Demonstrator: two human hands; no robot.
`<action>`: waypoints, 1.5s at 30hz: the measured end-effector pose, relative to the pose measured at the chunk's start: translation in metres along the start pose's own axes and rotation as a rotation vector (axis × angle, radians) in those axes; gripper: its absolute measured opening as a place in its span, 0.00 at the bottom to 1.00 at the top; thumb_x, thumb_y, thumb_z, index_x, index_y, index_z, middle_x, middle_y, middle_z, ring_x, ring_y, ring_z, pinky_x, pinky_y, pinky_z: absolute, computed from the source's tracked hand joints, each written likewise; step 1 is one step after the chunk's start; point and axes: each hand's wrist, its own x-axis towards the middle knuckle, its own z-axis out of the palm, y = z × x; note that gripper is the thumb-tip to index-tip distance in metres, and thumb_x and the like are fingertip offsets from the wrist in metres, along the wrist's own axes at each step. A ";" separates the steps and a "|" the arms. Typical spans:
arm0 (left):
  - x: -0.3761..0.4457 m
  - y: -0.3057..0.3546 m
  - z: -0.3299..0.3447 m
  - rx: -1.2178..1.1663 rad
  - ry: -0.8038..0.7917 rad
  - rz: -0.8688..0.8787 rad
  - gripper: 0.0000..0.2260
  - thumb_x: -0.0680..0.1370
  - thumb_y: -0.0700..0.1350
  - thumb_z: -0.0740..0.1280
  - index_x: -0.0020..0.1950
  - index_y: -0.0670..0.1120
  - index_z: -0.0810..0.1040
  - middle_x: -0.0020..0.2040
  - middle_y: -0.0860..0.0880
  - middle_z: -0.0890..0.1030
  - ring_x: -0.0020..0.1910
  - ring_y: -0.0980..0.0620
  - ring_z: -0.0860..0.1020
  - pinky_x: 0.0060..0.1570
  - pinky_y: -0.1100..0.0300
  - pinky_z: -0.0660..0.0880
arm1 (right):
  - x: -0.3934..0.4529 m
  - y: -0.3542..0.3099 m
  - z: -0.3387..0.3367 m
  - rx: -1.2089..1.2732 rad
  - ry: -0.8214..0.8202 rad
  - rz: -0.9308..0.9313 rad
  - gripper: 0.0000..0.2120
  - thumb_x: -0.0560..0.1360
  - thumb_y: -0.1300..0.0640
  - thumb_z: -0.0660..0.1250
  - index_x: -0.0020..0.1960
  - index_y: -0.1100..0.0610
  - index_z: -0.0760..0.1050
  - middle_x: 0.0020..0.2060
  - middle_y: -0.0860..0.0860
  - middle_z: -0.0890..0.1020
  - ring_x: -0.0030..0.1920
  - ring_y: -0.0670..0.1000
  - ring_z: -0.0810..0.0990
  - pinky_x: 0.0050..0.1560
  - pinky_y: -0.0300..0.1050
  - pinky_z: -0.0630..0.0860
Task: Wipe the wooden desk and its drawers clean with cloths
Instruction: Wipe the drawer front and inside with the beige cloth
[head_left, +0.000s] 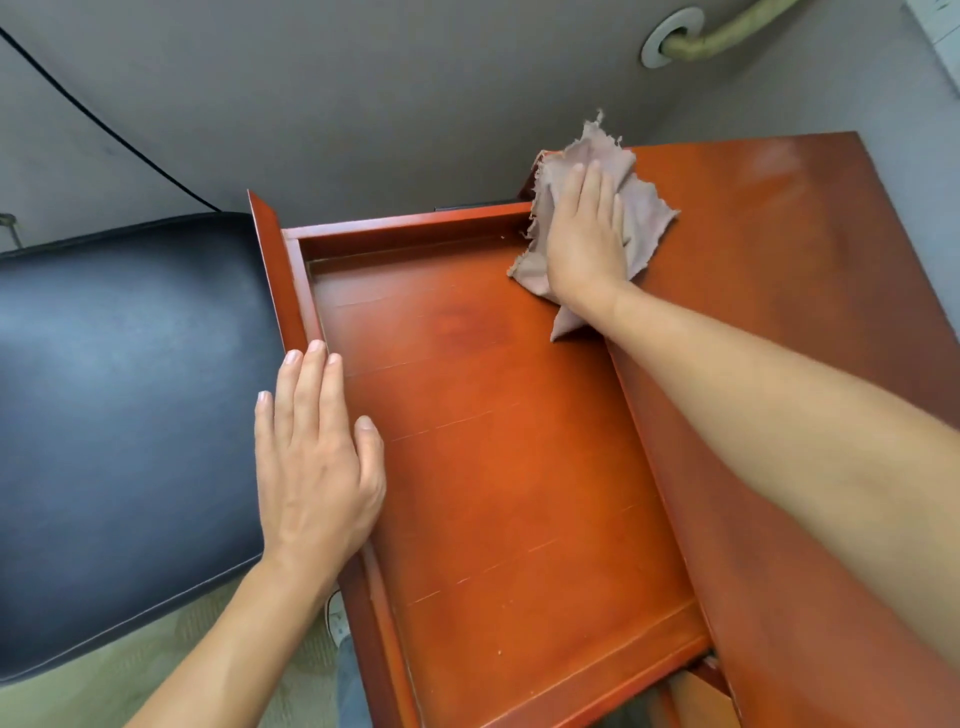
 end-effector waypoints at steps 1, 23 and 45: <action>0.000 0.000 -0.001 -0.009 -0.002 -0.003 0.28 0.83 0.49 0.54 0.83 0.40 0.60 0.84 0.44 0.58 0.84 0.48 0.50 0.82 0.41 0.52 | -0.024 0.008 0.001 0.001 0.014 0.002 0.33 0.83 0.68 0.53 0.82 0.64 0.40 0.82 0.63 0.44 0.82 0.60 0.42 0.81 0.57 0.45; -0.013 -0.003 -0.014 -0.019 -0.039 -0.021 0.30 0.81 0.44 0.55 0.83 0.41 0.55 0.85 0.45 0.53 0.84 0.46 0.47 0.82 0.44 0.47 | -0.463 0.094 0.010 0.285 -0.515 -0.180 0.35 0.77 0.73 0.55 0.81 0.52 0.61 0.76 0.52 0.70 0.75 0.55 0.68 0.72 0.58 0.68; -0.137 -0.029 -0.095 -1.016 -0.396 -0.774 0.17 0.86 0.58 0.58 0.75 0.65 0.72 0.70 0.56 0.80 0.68 0.54 0.78 0.66 0.53 0.75 | -0.499 -0.123 -0.029 1.000 -1.056 0.158 0.35 0.79 0.48 0.61 0.83 0.49 0.53 0.78 0.38 0.55 0.82 0.46 0.45 0.80 0.47 0.43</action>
